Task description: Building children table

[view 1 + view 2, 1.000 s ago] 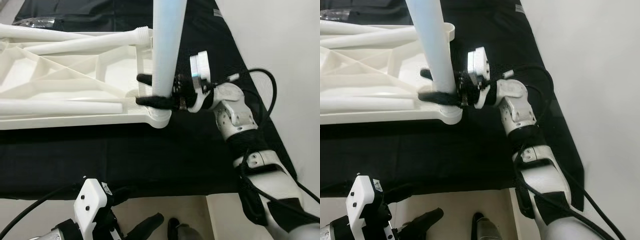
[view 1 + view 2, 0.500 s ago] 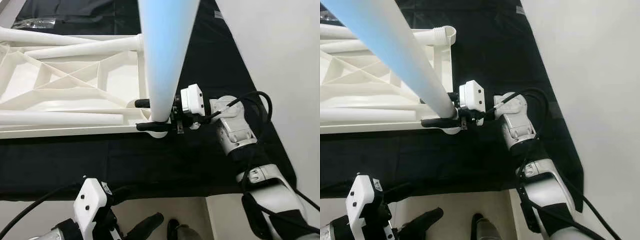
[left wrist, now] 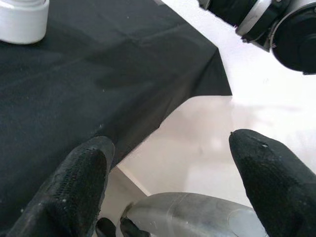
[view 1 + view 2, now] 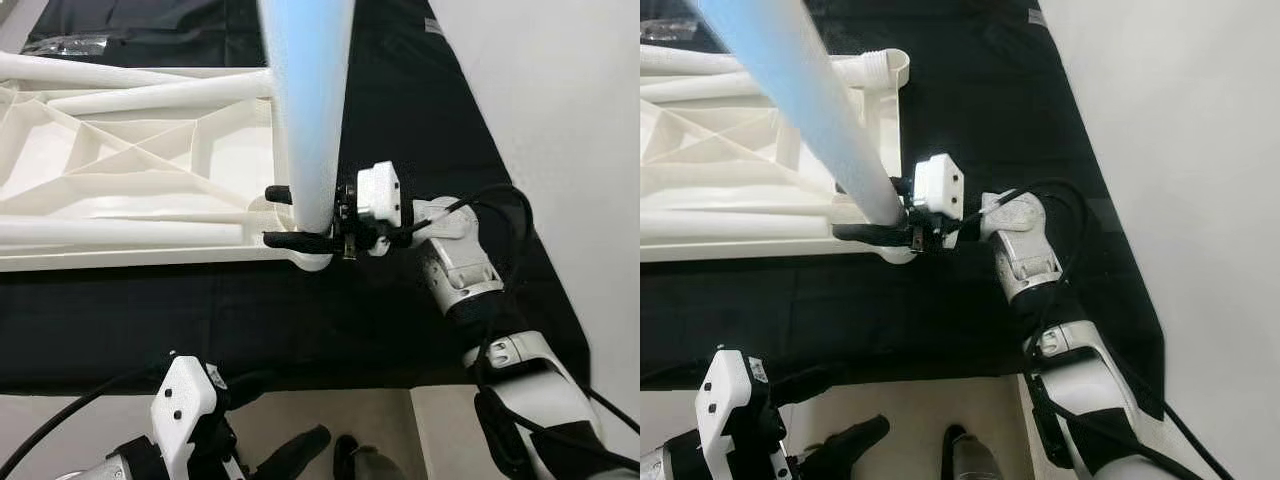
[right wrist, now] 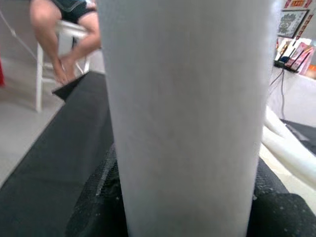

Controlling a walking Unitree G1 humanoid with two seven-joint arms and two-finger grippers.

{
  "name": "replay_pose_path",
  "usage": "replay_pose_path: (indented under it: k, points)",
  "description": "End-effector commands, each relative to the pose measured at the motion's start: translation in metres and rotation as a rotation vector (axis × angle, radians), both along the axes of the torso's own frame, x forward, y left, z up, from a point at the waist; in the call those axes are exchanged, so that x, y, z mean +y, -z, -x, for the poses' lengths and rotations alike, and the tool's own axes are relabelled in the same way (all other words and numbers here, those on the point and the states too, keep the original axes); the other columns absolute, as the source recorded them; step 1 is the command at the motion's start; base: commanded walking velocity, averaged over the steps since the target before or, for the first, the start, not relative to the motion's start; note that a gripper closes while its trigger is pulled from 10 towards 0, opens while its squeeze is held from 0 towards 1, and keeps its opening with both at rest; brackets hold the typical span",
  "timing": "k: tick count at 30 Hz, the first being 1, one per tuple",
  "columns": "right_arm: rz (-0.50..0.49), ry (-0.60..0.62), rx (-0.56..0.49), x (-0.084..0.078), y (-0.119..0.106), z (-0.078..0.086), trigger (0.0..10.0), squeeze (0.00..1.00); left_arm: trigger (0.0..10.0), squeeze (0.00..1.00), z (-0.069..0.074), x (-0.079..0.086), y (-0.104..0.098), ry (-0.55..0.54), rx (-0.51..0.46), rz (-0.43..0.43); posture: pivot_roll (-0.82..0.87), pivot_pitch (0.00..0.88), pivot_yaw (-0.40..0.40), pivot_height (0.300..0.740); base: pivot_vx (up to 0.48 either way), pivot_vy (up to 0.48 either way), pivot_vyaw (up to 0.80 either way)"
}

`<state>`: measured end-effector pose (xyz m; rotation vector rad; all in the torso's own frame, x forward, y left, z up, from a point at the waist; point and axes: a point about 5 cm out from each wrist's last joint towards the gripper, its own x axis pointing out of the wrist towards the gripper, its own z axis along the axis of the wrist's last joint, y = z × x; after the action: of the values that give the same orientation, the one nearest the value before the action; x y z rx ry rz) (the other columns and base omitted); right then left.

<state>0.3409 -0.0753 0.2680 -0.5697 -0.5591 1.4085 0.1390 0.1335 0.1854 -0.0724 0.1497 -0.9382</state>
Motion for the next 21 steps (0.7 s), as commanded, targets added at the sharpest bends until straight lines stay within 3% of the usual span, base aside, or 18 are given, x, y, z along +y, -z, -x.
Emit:
replay_pose_path:
  k: [1,2,3,4,9,11,12,13,21]
  points:
    - [0.223,0.08,-0.063,-0.008,0.032,-0.001,10.0,0.0,10.0,0.0,0.001,0.002,0.003,0.01,0.016,-0.021,0.09,0.344,-0.066,0.74,0.0,0.0,0.0]
    - [0.223,0.08,-0.063,-0.008,0.032,-0.001,10.0,0.0,10.0,0.0,0.001,0.002,0.003,0.01,0.016,-0.021,0.09,0.344,-0.066,0.74,0.0,0.0,0.0]
    - [0.377,0.095,-0.183,-0.011,0.043,0.001,10.0,0.0,10.0,0.0,0.001,0.002,0.003,0.01,0.015,-0.02,0.09,0.344,-0.066,0.74,0.0,0.0,0.0]
    - [0.403,0.097,-0.202,-0.012,0.046,0.001,10.0,0.0,10.0,0.0,0.001,0.002,0.003,0.01,0.015,-0.02,0.09,0.344,-0.066,0.74,0.0,0.0,0.0]
    - [0.402,0.106,-0.181,-0.018,0.047,0.001,10.0,0.0,10.0,0.0,0.0,0.001,0.003,0.01,0.013,-0.019,0.09,0.342,-0.068,0.74,0.0,0.0,0.0]
    - [0.295,0.107,-0.069,-0.021,0.04,0.0,10.0,0.0,10.0,0.0,-0.002,0.001,0.004,0.009,0.011,-0.018,0.08,0.337,-0.067,0.74,0.0,0.0,0.0]
    - [0.295,0.107,-0.069,-0.021,0.04,0.0,10.0,0.0,10.0,0.0,-0.002,0.001,0.004,0.009,0.011,-0.018,0.08,0.337,-0.067,0.74,0.0,0.0,0.0]
    - [0.137,0.09,0.048,-0.02,0.027,-0.002,10.0,0.0,10.0,0.0,-0.004,0.001,0.004,0.01,0.009,-0.017,0.08,0.334,-0.067,0.74,0.0,0.0,0.0]
    - [-0.049,0.087,0.063,-0.015,-0.004,-0.008,10.0,0.0,10.0,0.0,-0.006,0.001,0.005,0.008,0.003,-0.015,0.08,0.325,-0.069,0.74,0.0,0.0,0.0]
